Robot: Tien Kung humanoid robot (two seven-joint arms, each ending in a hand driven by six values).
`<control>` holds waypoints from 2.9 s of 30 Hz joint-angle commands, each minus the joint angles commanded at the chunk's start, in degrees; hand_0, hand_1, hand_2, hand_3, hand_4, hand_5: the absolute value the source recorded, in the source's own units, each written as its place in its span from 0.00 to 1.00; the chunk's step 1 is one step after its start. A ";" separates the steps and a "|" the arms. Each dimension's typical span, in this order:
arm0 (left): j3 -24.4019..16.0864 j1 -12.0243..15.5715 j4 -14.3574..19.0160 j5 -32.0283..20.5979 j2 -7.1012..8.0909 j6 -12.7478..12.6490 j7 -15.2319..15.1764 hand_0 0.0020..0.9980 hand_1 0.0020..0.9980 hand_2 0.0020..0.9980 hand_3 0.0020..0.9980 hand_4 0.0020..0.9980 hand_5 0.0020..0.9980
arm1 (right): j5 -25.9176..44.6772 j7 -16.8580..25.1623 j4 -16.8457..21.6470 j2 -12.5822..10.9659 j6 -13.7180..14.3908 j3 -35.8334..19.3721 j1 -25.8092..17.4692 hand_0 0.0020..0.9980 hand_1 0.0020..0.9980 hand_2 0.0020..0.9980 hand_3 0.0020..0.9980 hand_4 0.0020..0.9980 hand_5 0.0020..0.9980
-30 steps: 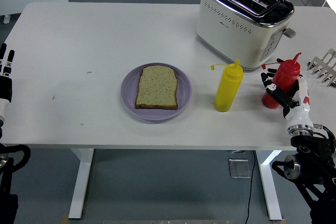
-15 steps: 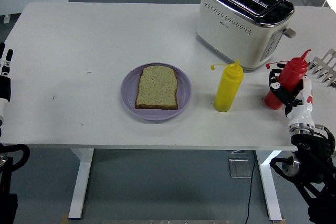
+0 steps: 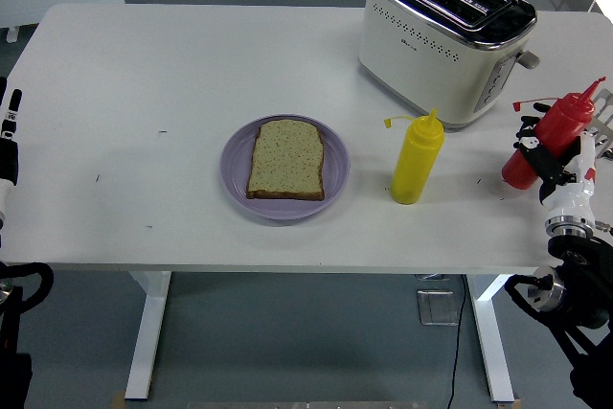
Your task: Pick up the cup,pour liquid into bread,place the cup on the desk
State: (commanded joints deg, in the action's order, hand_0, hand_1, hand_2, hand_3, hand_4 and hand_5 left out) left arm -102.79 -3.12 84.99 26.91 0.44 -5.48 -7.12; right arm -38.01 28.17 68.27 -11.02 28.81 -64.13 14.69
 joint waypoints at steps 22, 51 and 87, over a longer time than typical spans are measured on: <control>-0.41 -0.23 0.06 0.01 0.01 0.03 -0.01 0.81 0.74 0.73 0.73 0.49 1.00 | -43.90 -24.33 17.98 -9.37 3.30 -0.49 9.53 0.11 0.23 0.38 0.50 0.50 0.06; -0.46 0.36 0.04 0.01 -0.15 0.07 -0.07 0.81 0.74 0.73 0.73 0.49 1.00 | -91.99 -38.68 10.21 -15.43 -11.13 23.90 33.38 0.11 0.23 0.39 0.51 0.50 0.09; -0.86 -0.10 0.02 0.00 0.01 0.09 -0.08 0.81 0.74 0.73 0.73 0.49 1.00 | -91.99 -38.31 13.76 -18.77 -12.20 23.38 36.52 0.13 0.24 0.39 0.51 0.49 0.11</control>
State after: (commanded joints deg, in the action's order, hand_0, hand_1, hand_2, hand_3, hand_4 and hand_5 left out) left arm -103.65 -3.23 85.01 26.91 0.45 -5.39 -7.19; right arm -130.00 -10.14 82.03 -29.80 16.61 -40.75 51.21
